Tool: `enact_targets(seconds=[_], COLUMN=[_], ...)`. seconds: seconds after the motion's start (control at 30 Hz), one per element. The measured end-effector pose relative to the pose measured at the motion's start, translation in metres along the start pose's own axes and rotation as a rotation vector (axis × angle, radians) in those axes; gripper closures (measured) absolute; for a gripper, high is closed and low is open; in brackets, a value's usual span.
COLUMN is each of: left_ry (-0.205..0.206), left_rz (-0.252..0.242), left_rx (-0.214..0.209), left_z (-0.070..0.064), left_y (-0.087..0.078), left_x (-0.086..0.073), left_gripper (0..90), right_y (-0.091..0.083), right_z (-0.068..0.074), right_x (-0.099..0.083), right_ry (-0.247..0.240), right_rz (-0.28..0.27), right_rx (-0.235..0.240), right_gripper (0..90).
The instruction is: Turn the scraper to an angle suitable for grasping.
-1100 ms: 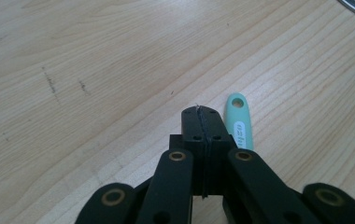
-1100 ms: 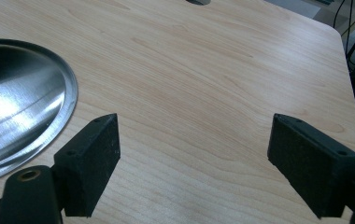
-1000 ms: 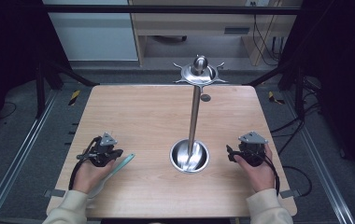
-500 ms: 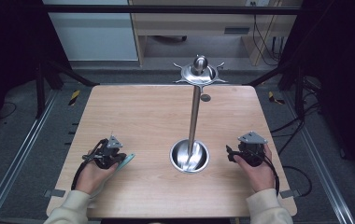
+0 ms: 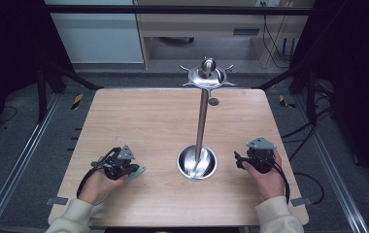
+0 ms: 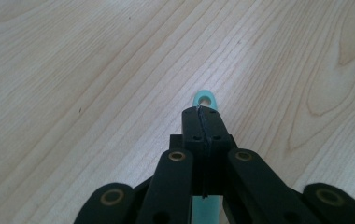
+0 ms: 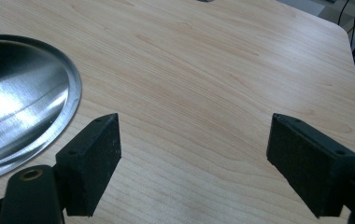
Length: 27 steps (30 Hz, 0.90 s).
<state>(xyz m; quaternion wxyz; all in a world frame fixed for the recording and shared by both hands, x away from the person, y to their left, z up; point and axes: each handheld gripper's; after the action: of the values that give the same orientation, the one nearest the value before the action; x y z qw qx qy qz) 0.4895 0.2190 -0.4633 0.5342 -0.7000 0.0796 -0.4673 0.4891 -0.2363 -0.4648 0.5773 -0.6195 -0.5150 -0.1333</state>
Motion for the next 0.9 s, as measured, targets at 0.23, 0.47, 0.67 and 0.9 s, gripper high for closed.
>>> enact_targets(seconds=[0.23, 0.47, 0.67, 0.9], left_ry=[-0.001, 0.009, -0.013, -0.002], left_rz=[0.134, 0.229, 0.261, 0.336], left_rx=[0.032, 0.027, 0.037, 0.016], left_z=[-0.003, -0.003, -0.001, -0.002], left_y=[0.001, 0.005, 0.008, 0.016], left_x=[0.019, 0.032, 0.035, 0.033], left_gripper=[79.0, 64.4, 51.2, 50.1], right_y=[-0.001, -0.002, -0.002, -0.002], right_z=[0.002, 0.0, 0.0, 0.0], right_x=[0.001, 0.0, 0.0, 0.0], right_ry=[0.003, 0.012, 0.008, 0.004], right_rz=[0.001, -0.01, -0.007, -0.001], right_rx=[0.003, 0.005, 0.006, 0.013], right_gripper=[18.0, 18.1, 18.0, 18.3])
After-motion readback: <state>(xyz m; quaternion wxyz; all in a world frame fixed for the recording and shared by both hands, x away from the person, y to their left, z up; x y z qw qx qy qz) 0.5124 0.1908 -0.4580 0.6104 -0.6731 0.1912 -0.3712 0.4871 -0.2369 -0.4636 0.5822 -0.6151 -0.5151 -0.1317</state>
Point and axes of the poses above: each handheld gripper's, and its own axes: y roughly forward along the jaws, x roughly out of its top, z roughly to its left, and after that the axes turned 8 degrees about -y, right-handed
